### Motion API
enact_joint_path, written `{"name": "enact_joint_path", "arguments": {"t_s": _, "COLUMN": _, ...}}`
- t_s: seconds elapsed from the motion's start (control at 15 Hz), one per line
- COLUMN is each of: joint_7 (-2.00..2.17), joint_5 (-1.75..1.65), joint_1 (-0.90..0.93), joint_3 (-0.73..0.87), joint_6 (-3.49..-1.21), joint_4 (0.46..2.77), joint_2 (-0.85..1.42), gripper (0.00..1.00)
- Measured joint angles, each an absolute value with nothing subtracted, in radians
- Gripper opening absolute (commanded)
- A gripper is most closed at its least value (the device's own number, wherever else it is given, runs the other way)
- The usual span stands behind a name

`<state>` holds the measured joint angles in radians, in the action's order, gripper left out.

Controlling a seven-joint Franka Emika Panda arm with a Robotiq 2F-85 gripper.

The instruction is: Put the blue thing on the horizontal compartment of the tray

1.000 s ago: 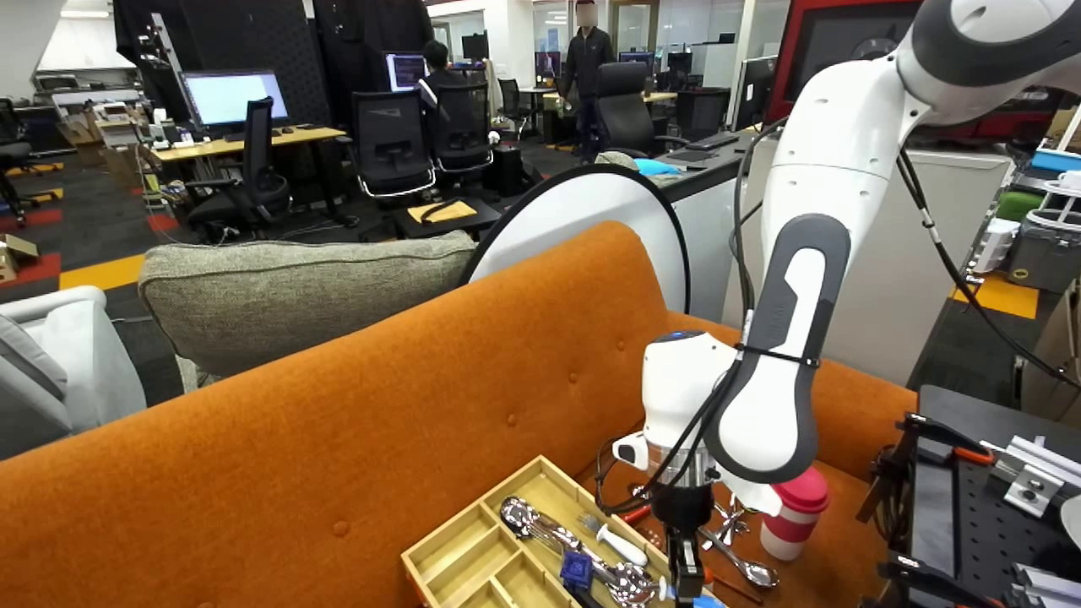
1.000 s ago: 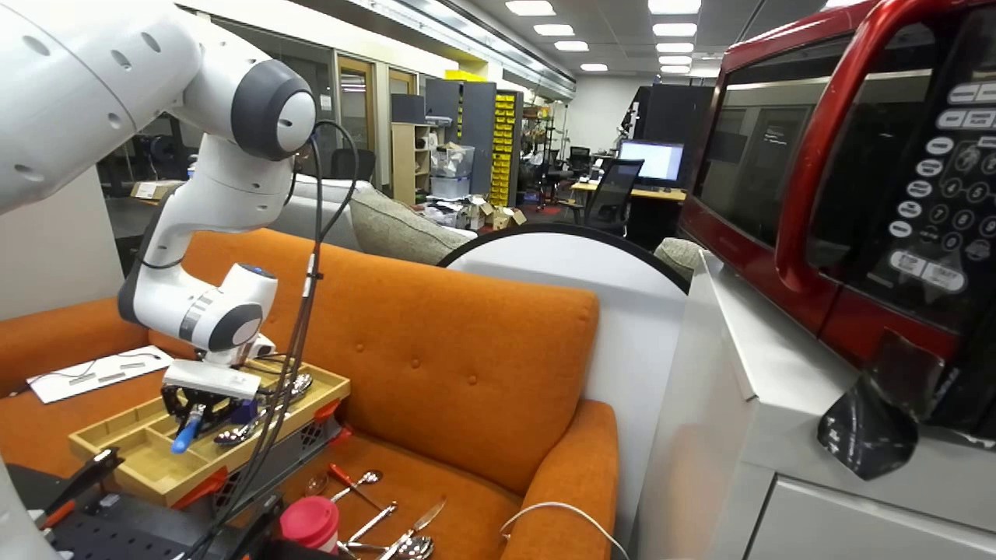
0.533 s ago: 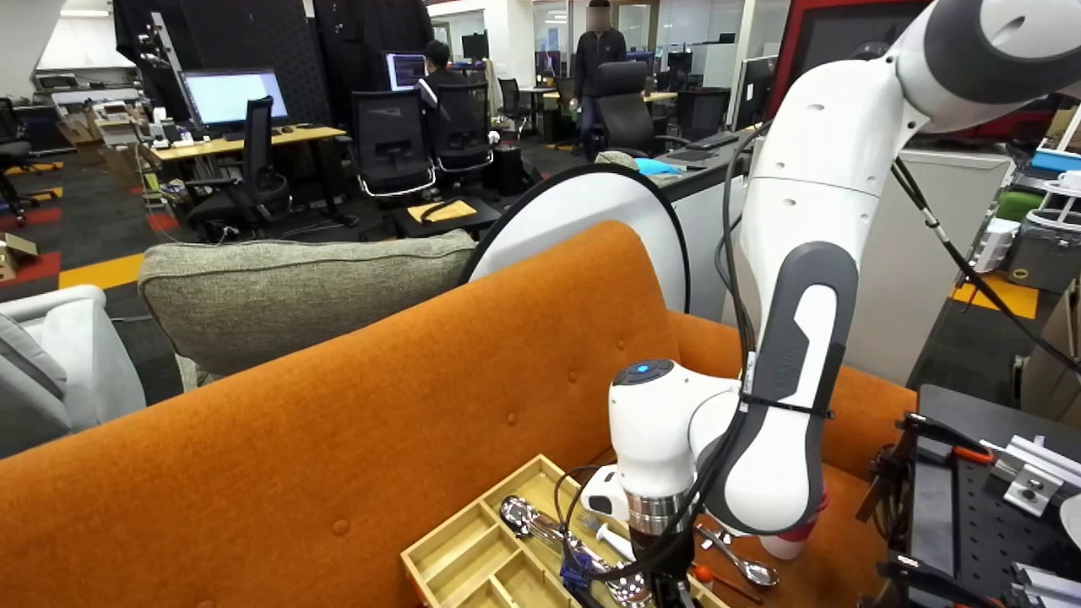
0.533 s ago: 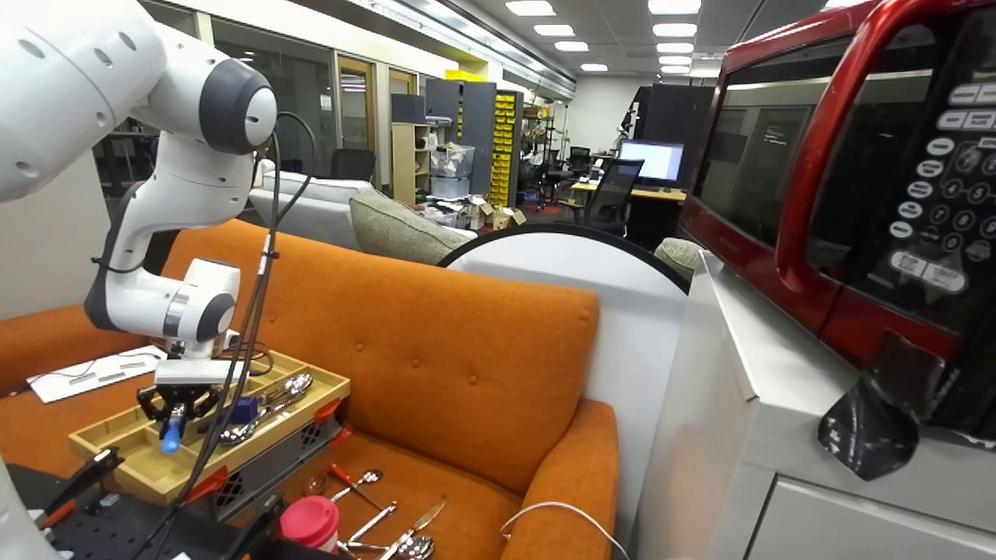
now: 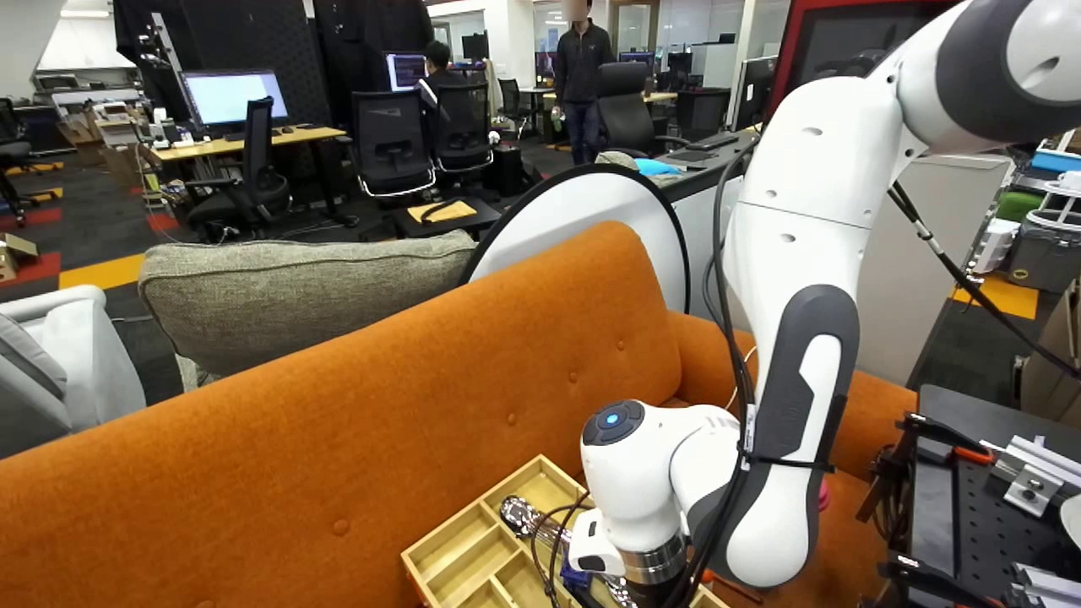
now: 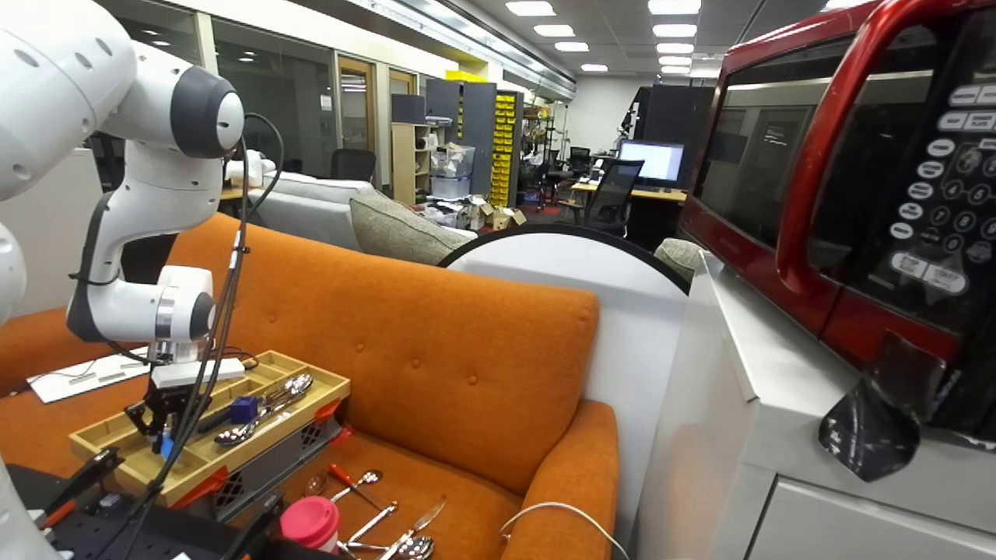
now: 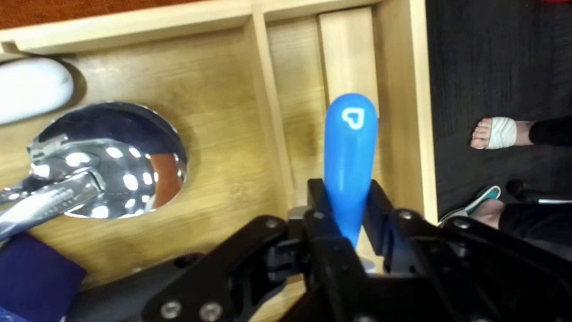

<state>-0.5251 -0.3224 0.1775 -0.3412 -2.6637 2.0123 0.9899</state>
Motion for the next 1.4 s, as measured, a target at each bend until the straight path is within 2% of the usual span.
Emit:
{"name": "enact_joint_path", "arguments": {"t_s": 0.4, "joint_7": -0.606, "joint_5": -0.316, "joint_1": 0.179, "joint_3": -0.370, "joint_6": -2.503, "joint_4": 1.898, "joint_2": 1.083, "gripper": 0.06}}
{"name": "enact_joint_path", "arguments": {"t_s": 0.47, "joint_7": -0.615, "joint_5": -0.316, "joint_1": 0.179, "joint_3": -0.370, "joint_6": -2.484, "joint_4": 1.880, "joint_2": 1.096, "gripper": 0.48}}
{"name": "enact_joint_path", "arguments": {"t_s": 0.6, "joint_7": -0.629, "joint_5": -0.316, "joint_1": 0.179, "joint_3": -0.370, "joint_6": -2.448, "joint_4": 1.847, "joint_2": 1.116, "gripper": 0.55}}
{"name": "enact_joint_path", "arguments": {"t_s": 0.8, "joint_7": -0.657, "joint_5": -0.306, "joint_1": 0.178, "joint_3": -0.380, "joint_6": -2.398, "joint_4": 1.833, "joint_2": 1.118, "gripper": 0.76}}
{"name": "enact_joint_path", "arguments": {"t_s": 1.4, "joint_7": -0.821, "joint_5": -0.181, "joint_1": 0.046, "joint_3": -0.460, "joint_6": -2.384, "joint_4": 1.907, "joint_2": 0.992, "gripper": 0.77}}
